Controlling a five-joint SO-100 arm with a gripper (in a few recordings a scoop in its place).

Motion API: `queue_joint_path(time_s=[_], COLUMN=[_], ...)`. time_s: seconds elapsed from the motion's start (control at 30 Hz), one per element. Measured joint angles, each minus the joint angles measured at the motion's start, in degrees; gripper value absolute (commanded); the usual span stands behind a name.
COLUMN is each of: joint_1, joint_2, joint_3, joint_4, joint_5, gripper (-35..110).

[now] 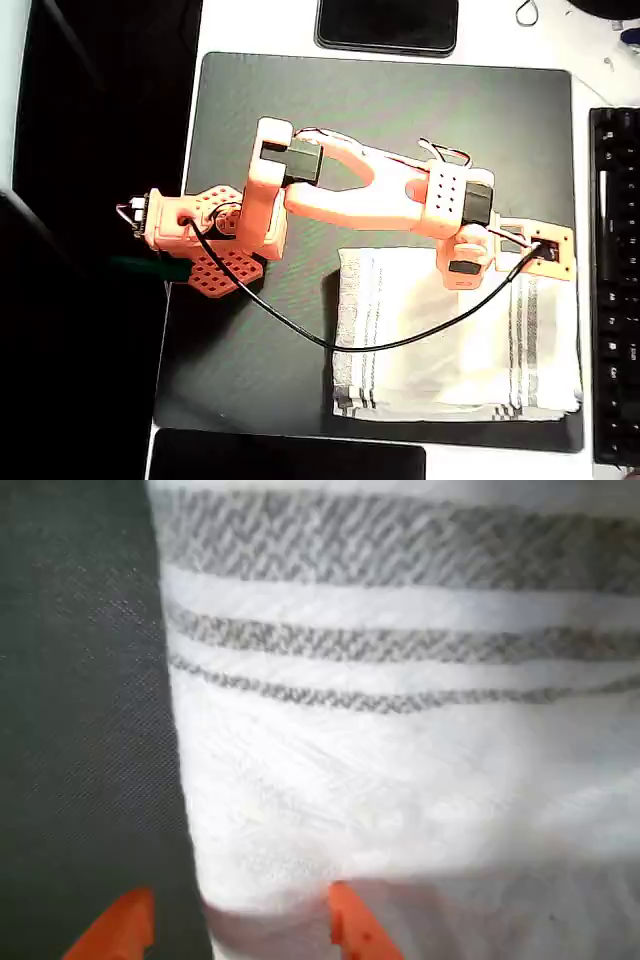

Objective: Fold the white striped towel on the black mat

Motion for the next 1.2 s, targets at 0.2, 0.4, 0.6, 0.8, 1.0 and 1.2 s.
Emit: queue_joint_path(time_s=[0.2, 0.4, 0.6, 0.8, 1.0, 1.2], joint_1=[0.3, 0.3, -0.5, -5.3, -12.3, -18.2], joint_2=[0.0, 0.0, 0.0, -0.8, -3.4, -3.4], joint_3=[3.6, 7.9, 7.2, 2.7, -3.5, -4.4], joint_4=[-3.6, -8.3, -8.3, -9.3, -9.1, -7.3], joint_5=[-2.0, -4.5, -3.5, -0.7, 0.6, 1.4], gripper=[14, 0, 0, 0, 0, 0])
